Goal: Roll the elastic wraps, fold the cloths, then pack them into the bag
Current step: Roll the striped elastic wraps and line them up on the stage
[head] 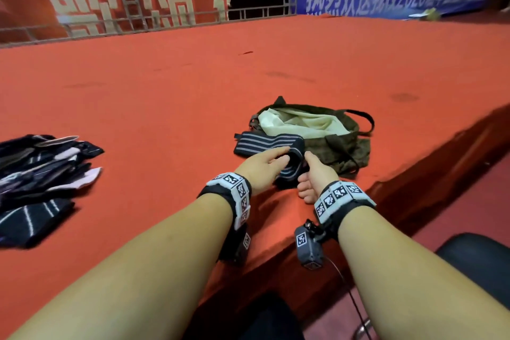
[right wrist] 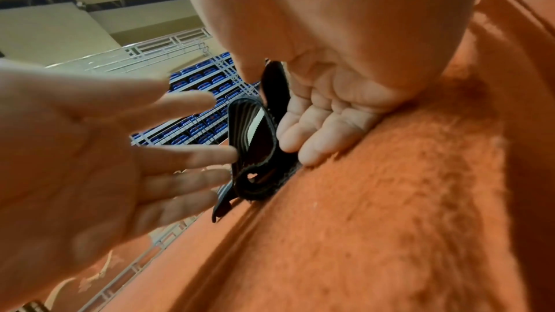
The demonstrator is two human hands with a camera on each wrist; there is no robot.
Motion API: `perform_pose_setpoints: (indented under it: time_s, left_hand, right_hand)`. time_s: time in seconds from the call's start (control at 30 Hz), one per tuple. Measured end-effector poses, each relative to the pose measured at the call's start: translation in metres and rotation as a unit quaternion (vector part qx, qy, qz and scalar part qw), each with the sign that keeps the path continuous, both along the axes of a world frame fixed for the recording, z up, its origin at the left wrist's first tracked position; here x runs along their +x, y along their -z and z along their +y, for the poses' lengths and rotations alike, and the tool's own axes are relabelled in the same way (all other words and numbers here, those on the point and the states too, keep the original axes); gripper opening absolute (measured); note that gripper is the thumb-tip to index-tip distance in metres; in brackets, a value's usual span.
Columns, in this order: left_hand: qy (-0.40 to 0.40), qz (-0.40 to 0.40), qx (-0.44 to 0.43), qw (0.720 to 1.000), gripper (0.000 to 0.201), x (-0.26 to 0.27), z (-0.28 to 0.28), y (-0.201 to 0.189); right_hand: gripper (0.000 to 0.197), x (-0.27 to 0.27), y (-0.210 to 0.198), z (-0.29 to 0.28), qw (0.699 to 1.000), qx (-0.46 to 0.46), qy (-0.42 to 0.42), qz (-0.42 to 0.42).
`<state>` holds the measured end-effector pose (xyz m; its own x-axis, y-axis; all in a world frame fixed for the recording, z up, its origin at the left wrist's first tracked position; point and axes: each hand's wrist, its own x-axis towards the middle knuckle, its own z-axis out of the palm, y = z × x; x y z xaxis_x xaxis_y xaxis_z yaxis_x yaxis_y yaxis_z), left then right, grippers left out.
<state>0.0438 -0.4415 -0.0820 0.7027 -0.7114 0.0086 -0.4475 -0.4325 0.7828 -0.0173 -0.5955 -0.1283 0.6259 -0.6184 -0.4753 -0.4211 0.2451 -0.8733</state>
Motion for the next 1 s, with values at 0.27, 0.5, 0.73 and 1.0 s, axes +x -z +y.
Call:
perform_pose_setpoints:
  time_s: [0.27, 0.5, 0.73, 1.0]
  left_hand:
    - [0.024, 0.125, -0.030, 0.991, 0.064, -0.002, -0.056, 0.021]
    - [-0.099, 0.201, -0.163, 0.961, 0.024, 0.003, -0.040, 0.013]
    - [-0.253, 0.285, -0.315, 0.869, 0.010, 0.020, 0.032, -0.026]
    - [-0.231, 0.229, -0.295, 0.899, 0.032, 0.010, 0.117, -0.059]
  right_hand:
    - [0.046, 0.000, 0.005, -0.011, 0.999, 0.032, -0.009, -0.016]
    - [0.047, 0.003, 0.002, -0.010, 1.000, 0.008, -0.011, 0.021]
    - [0.042, -0.003, -0.003, -0.008, 0.993, 0.095, 0.050, -0.041]
    - [0.041, 0.005, -0.006, 0.039, 0.978, -0.167, -0.119, 0.029]
